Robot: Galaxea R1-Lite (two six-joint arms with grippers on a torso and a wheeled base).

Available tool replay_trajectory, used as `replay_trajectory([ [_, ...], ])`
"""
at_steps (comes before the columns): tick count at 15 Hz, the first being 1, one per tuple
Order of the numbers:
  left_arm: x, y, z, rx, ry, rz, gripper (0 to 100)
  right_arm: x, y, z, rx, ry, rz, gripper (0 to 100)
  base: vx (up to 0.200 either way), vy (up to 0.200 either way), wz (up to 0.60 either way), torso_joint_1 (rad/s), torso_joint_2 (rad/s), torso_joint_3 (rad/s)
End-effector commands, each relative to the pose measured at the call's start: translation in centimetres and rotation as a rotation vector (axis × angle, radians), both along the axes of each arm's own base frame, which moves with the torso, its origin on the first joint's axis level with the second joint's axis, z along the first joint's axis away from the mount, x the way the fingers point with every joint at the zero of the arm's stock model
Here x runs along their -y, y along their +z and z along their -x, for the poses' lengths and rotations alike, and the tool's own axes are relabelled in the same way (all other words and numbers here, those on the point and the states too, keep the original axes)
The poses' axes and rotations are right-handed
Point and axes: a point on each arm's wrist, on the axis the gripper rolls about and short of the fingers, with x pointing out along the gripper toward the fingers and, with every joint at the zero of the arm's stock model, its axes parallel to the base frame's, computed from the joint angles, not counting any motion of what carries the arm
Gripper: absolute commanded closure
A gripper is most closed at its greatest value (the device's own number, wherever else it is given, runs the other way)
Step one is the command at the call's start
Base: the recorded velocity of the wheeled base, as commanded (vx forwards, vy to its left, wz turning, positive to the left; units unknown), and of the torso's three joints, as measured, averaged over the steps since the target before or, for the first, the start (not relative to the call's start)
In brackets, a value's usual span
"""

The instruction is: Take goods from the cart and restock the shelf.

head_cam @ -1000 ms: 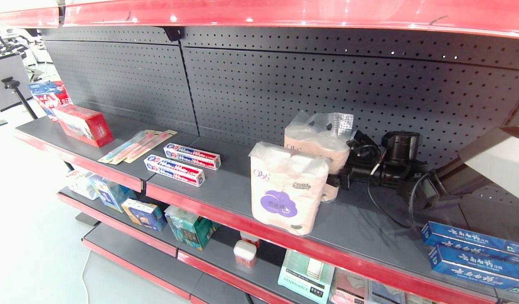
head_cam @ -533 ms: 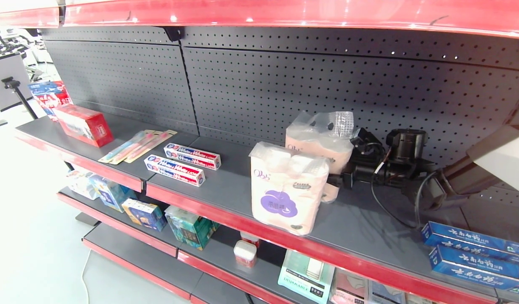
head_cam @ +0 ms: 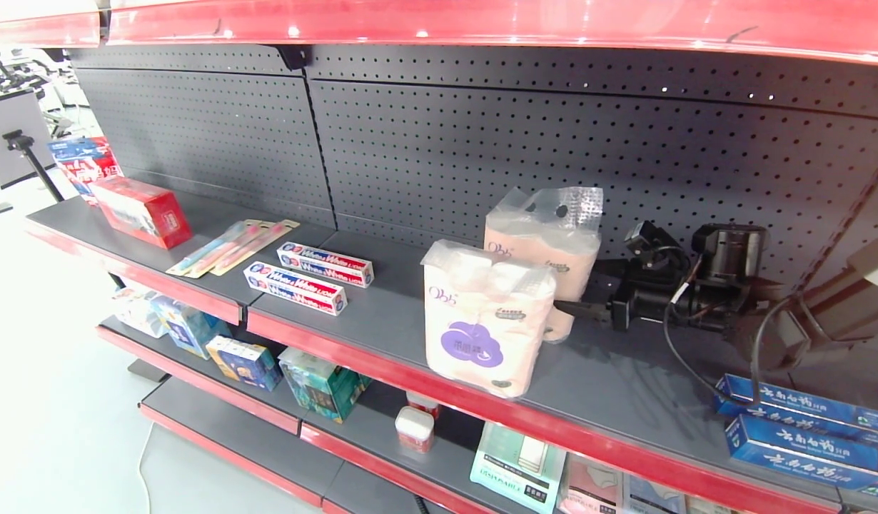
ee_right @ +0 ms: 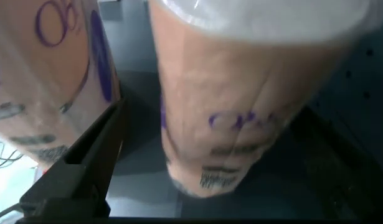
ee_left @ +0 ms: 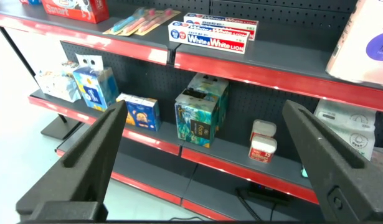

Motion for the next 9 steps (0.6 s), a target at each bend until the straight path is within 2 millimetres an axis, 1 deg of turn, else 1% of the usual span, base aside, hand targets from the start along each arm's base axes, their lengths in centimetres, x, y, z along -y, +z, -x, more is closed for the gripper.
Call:
replay_trajectory([
  [1, 0.0, 0.0, 0.0, 0.000, 0.000, 0.000, 0, 1.0, 0.9, 2.0, -0.006, -0.023, 0.001, 0, 0.000, 0.000, 0.00, 0.000, 0.00, 0.000],
  [6, 0.0, 0.0, 0.0, 0.000, 0.000, 0.000, 0, 2.4, 2.0, 5.2, -0.020, -0.068, 0.001, 0, 0.000, 0.000, 0.00, 0.000, 0.00, 0.000],
  [8, 0.0, 0.0, 0.0, 0.000, 0.000, 0.000, 0, 2.4, 2.0, 5.2, -0.020, -0.068, 0.001, 0, 0.000, 0.000, 0.00, 0.000, 0.00, 0.000],
  [9, 0.0, 0.0, 0.0, 0.000, 0.000, 0.000, 0, 4.4, 3.6, 9.5, -0.115, -0.168, 0.016, 0, 0.000, 0.000, 0.00, 0.000, 0.00, 0.000],
])
